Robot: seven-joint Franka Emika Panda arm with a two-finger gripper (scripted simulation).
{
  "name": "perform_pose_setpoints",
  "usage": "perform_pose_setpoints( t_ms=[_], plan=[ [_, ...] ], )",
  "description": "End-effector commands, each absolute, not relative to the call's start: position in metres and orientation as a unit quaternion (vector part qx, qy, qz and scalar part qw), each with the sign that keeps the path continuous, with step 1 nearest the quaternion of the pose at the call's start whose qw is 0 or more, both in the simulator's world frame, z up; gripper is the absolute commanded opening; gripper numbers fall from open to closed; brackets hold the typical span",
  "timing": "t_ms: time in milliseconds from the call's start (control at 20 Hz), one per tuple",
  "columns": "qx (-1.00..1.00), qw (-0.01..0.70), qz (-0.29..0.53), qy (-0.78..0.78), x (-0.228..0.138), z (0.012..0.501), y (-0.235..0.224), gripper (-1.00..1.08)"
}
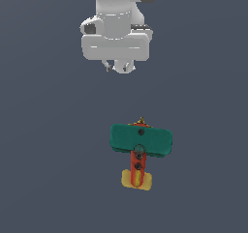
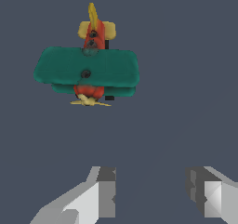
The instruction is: Pick up the object and move it to a goal position.
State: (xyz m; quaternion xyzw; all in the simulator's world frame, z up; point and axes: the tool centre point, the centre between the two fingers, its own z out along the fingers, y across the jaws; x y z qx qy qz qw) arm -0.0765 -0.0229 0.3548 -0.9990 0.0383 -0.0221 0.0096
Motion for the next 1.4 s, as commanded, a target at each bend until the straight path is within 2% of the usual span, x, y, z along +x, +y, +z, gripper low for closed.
perform_pose_setpoints(
  t_ms=[0, 1350],
  plan=[
    [-0.998, 0.013, -0.039, 0.038, -0.075, 0.372, -0.023, 0.28],
    [-0.968, 0.117, -0.218, 0.032, -0.086, 0.553, -0.053, 0.28]
  ],
)
